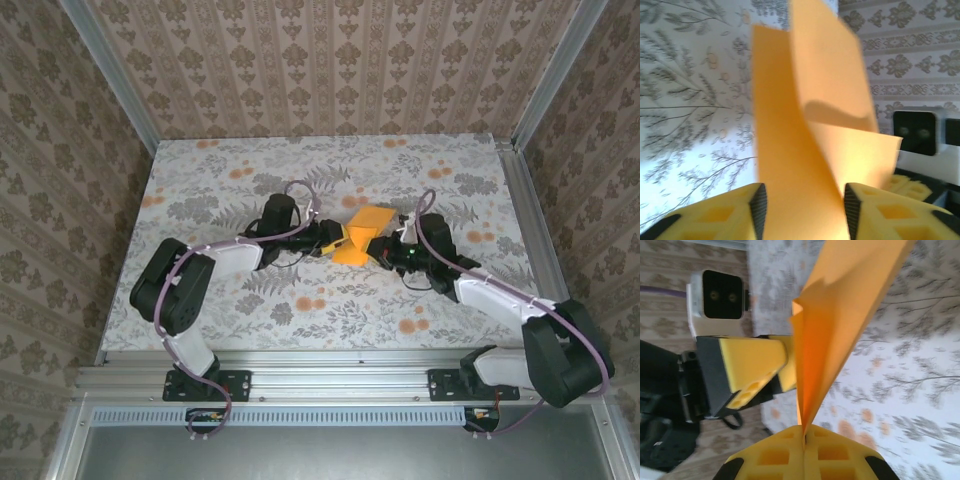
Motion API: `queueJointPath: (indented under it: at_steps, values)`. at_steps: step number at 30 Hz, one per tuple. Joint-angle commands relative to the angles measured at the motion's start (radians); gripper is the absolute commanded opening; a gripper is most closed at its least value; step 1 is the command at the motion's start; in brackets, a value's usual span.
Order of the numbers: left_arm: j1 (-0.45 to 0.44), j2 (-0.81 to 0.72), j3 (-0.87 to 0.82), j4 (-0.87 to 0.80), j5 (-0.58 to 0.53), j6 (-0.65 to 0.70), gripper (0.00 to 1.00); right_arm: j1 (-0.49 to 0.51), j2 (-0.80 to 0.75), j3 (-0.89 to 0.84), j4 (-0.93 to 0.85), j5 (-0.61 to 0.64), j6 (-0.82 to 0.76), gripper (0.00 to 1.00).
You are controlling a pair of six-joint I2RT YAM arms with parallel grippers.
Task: Fold a paper plane with a square sheet of paper (pick it up from the middle)
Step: Turn over the paper at the center of the table.
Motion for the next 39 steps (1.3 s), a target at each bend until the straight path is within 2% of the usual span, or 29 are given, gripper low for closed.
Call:
queueJointPath:
  at_steps: [1, 5, 8, 10, 13, 17, 19, 24, 31, 35, 39]
  values:
    - [0.028, -0.073, 0.057, -0.161, 0.019, 0.128, 0.53, -0.004, -0.019, 0.149, -0.551, 0.184, -0.321, 0.0]
    - [0.062, -0.11, 0.091, -0.27, 0.043, 0.194, 0.59, 0.003, 0.032, 0.297, -0.855, 0.453, -0.485, 0.0]
    - [0.084, -0.138, 0.105, -0.334, 0.052, 0.233, 0.63, 0.031, 0.087, 0.398, -0.997, 0.673, -0.543, 0.0]
    - [0.098, -0.16, 0.11, -0.372, 0.056, 0.256, 0.64, 0.051, 0.133, 0.46, -1.053, 0.776, -0.562, 0.0]
    - [0.116, -0.196, 0.104, -0.42, 0.058, 0.28, 0.67, 0.089, 0.235, 0.548, -1.129, 0.901, -0.575, 0.0]
    - [0.158, -0.234, 0.067, -0.424, 0.095, 0.269, 0.68, 0.164, 0.398, 0.671, -1.211, 1.006, -0.569, 0.0]
    - [0.166, -0.264, 0.046, -0.439, 0.103, 0.272, 0.71, 0.204, 0.488, 0.735, -1.241, 1.019, -0.563, 0.0]
    - [0.188, -0.364, -0.027, -0.483, 0.109, 0.276, 0.74, 0.28, 0.669, 0.874, -1.277, 0.948, -0.555, 0.01]
    - [0.235, -0.495, -0.109, -0.584, 0.097, 0.312, 0.74, 0.363, 0.853, 1.04, -1.292, 0.829, -0.541, 0.09]
    - [0.238, -0.522, -0.13, -0.598, 0.111, 0.311, 0.74, 0.382, 0.894, 1.078, -1.251, 0.758, -0.53, 0.14]
    - [0.239, -0.539, -0.129, -0.646, 0.115, 0.336, 0.74, 0.382, 0.878, 1.049, -1.159, 0.667, -0.523, 0.26]
